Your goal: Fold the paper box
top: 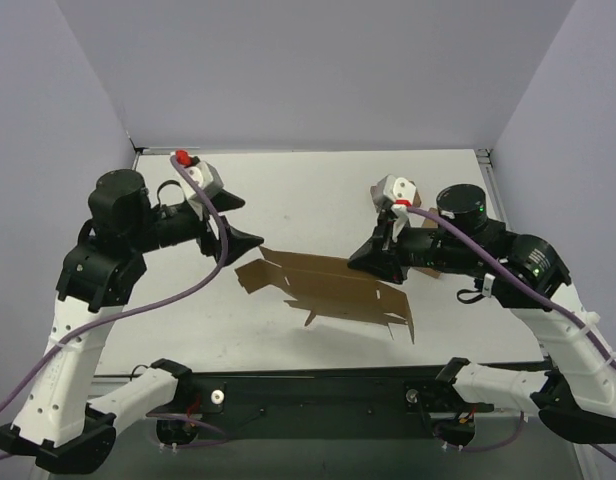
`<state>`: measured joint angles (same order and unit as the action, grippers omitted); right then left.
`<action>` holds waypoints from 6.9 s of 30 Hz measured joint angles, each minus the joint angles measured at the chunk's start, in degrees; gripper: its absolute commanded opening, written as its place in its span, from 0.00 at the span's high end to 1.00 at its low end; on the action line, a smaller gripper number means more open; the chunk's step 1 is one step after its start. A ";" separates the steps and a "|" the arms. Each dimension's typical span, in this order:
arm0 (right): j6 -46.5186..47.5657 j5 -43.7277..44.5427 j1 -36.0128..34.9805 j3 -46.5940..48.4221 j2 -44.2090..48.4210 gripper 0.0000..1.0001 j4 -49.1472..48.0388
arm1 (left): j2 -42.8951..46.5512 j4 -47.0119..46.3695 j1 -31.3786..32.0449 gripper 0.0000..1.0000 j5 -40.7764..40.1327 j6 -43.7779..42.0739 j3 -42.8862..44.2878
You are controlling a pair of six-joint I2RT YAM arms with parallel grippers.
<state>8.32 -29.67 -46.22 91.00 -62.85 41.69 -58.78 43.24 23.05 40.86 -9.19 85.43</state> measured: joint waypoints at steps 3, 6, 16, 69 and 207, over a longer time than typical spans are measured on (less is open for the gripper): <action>-3.98 -1.16 1.11 0.00 1.92 1.00 -2.34 | 2.45 -6.38 -3.91 0.07 0.09 3.41 -1.64; -8.31 -3.06 2.05 0.00 3.52 1.00 -4.44 | 3.82 -12.83 -7.15 0.07 -0.50 7.69 -3.19; -22.71 -16.17 12.15 -12.87 3.56 1.00 -15.96 | 4.85 -26.14 -15.69 0.05 -6.54 21.55 -6.99; -1.16 -22.47 25.64 -25.40 -12.72 1.00 -24.68 | -26.18 -45.46 -7.10 0.56 17.99 17.16 -31.43; 12.70 6.34 11.06 -45.51 -4.42 1.00 -39.36 | -11.85 -82.09 -3.48 0.20 -8.68 42.38 -72.65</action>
<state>21.02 -23.33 -35.16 45.50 -67.26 2.33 -70.63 -38.85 19.57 32.18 33.19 12.78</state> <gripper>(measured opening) 0.045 0.835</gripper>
